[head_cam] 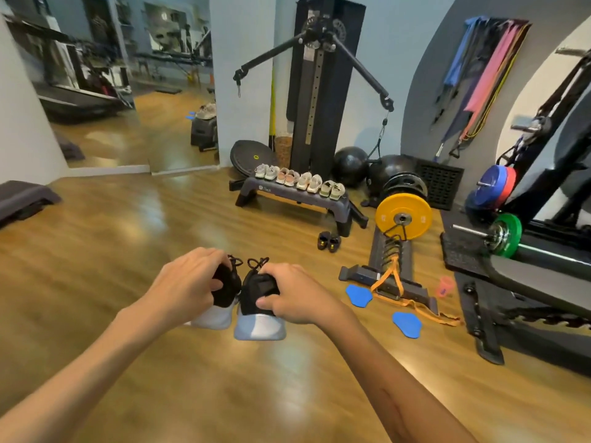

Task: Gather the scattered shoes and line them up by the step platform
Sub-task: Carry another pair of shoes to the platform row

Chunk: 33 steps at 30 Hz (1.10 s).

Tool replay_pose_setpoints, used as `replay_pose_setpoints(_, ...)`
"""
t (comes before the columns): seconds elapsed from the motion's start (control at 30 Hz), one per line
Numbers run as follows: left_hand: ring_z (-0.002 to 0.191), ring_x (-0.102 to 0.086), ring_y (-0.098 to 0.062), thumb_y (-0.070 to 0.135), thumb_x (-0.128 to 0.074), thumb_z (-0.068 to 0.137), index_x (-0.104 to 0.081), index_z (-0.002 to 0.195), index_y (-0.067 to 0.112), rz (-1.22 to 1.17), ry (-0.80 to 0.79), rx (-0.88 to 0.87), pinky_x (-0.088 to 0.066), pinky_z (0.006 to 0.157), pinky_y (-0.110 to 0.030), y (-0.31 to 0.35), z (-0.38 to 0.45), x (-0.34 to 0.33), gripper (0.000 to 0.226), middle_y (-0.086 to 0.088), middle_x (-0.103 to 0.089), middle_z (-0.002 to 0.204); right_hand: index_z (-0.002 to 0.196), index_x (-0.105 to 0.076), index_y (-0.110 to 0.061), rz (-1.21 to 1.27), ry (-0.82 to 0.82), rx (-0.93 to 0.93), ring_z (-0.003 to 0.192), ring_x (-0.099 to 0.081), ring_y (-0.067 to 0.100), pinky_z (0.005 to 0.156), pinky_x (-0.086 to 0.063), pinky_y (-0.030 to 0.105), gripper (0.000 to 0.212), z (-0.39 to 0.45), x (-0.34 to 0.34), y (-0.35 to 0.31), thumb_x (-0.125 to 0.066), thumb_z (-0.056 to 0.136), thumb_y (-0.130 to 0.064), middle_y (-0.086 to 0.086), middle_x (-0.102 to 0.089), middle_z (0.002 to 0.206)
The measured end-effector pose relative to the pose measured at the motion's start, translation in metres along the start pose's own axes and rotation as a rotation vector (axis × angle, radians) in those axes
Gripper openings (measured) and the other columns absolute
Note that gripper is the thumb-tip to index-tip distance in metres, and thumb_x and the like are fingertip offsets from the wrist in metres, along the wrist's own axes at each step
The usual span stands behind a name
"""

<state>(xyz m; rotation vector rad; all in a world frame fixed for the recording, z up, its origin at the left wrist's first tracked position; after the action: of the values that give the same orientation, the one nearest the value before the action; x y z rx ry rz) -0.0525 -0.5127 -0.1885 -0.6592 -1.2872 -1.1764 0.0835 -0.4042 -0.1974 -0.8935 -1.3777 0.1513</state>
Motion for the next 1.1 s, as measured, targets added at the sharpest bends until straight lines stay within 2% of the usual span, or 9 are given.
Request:
replay_pose_setpoints(0.1, 0.112, -0.05, -0.012, 0.015, -0.061, 0.087, -0.052, 0.109, 0.028, -0.025, -0.015, -0.015, -0.039, 0.076, -0.026, -0.033, 0.066, -0.022, 0.027, 0.012, -0.056, 0.11, 0.097, -0.058, -0.02, 0.008, 0.003, -0.05, 0.094, -0.052, 0.023, 0.066, -0.038, 0.028, 0.013, 0.069, 0.011, 0.025, -0.066, 0.086, -0.018, 0.012, -0.058, 0.104)
replay_pose_setpoints(0.17, 0.11, -0.05, -0.013, 0.015, -0.061, 0.086, -0.052, 0.107, 0.028, -0.057, -0.041, -0.034, -0.036, 0.073, -0.025, -0.054, 0.113, -0.035, 0.026, 0.011, -0.056, 0.11, 0.094, -0.058, -0.02, -0.007, 0.006, -0.081, 0.088, -0.053, 0.022, 0.058, -0.037, 0.027, 0.011, 0.113, 0.025, 0.039, -0.066, 0.087, -0.019, 0.009, -0.056, 0.1)
replay_pose_setpoints(0.3, 0.105, -0.053, -0.016, 0.009, -0.063, 0.082, -0.055, 0.101, 0.027, -0.149, -0.098, -0.066, -0.039, 0.073, -0.028, -0.1, 0.211, -0.052, 0.027, 0.013, -0.052, 0.098, 0.089, -0.055, -0.021, -0.059, 0.049, -0.173, 0.086, -0.05, 0.018, 0.054, -0.033, 0.02, 0.013, 0.198, 0.058, 0.07, -0.067, 0.087, -0.021, -0.001, -0.052, 0.087)
replay_pose_setpoints(0.43, 0.104, -0.054, -0.019, 0.005, -0.064, 0.08, -0.058, 0.1, 0.023, -0.192, -0.124, -0.126, -0.039, 0.073, -0.03, -0.127, 0.312, -0.069, 0.028, 0.008, -0.058, 0.099, 0.089, -0.056, -0.02, -0.038, 0.113, -0.263, 0.086, -0.053, 0.02, 0.057, -0.036, 0.026, 0.013, 0.277, 0.089, 0.108, -0.069, 0.086, -0.02, 0.004, -0.057, 0.092)
replay_pose_setpoints(0.57, 0.105, -0.054, -0.021, 0.006, -0.065, 0.08, -0.059, 0.102, 0.021, -0.197, -0.13, -0.173, -0.044, 0.075, -0.033, -0.134, 0.412, -0.102, 0.028, 0.003, -0.062, 0.107, 0.099, -0.06, -0.013, -0.013, 0.174, -0.301, 0.091, -0.052, 0.02, 0.068, -0.038, 0.029, 0.016, 0.352, 0.119, 0.156, -0.068, 0.087, -0.019, 0.006, -0.06, 0.096)
replay_pose_setpoints(0.73, 0.102, -0.055, -0.018, 0.007, -0.067, 0.081, -0.059, 0.103, 0.022, -0.21, -0.133, -0.199, -0.035, 0.069, -0.023, -0.134, 0.52, -0.156, 0.027, 0.003, -0.062, 0.106, 0.101, -0.06, -0.011, 0.013, 0.162, -0.314, 0.094, -0.052, 0.022, 0.07, -0.044, 0.032, 0.017, 0.434, 0.147, 0.235, -0.067, 0.087, -0.019, 0.007, -0.061, 0.097)
replay_pose_setpoints(0.87, 0.106, -0.055, -0.019, 0.007, -0.065, 0.082, -0.058, 0.104, 0.022, -0.205, -0.187, -0.17, -0.038, 0.073, -0.025, -0.126, 0.61, -0.2, 0.027, 0.002, -0.062, 0.11, 0.093, -0.057, -0.015, 0.065, 0.15, -0.35, 0.086, -0.052, 0.019, 0.057, -0.039, 0.024, 0.01, 0.497, 0.174, 0.302, -0.066, 0.087, -0.015, 0.001, -0.056, 0.086)
replay_pose_setpoints(0.93, 0.106, -0.055, -0.019, 0.006, -0.065, 0.082, -0.057, 0.102, 0.022, -0.212, -0.204, -0.158, -0.036, 0.072, -0.024, -0.124, 0.654, -0.219, 0.027, 0.002, -0.061, 0.109, 0.094, -0.058, -0.013, 0.074, 0.132, -0.362, 0.086, -0.052, 0.019, 0.057, -0.04, 0.022, 0.01, 0.529, 0.19, 0.331, -0.065, 0.087, -0.013, 0.002, -0.056, 0.086)
replay_pose_setpoints(1.1, 0.095, -0.055, -0.019, 0.005, -0.063, 0.075, -0.054, 0.09, 0.026, -0.257, -0.273, -0.018, -0.038, 0.066, -0.026, -0.136, 0.752, -0.267, 0.027, 0.001, -0.062, 0.102, 0.095, -0.054, -0.021, 0.059, 0.053, -0.399, 0.09, -0.046, 0.014, 0.057, -0.036, 0.021, 0.025, 0.612, 0.222, 0.399, -0.072, 0.078, -0.02, -0.001, -0.056, 0.091)
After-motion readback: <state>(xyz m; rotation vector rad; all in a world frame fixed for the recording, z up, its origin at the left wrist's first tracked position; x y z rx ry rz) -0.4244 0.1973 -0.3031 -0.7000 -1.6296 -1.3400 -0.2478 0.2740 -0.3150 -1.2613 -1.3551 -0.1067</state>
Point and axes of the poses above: each hand's wrist, its own z-axis towards the middle knuckle, its own x-axis out of the back of the hand, y = z × x, the point moved 4 cm from there along z, towards the middle knuckle
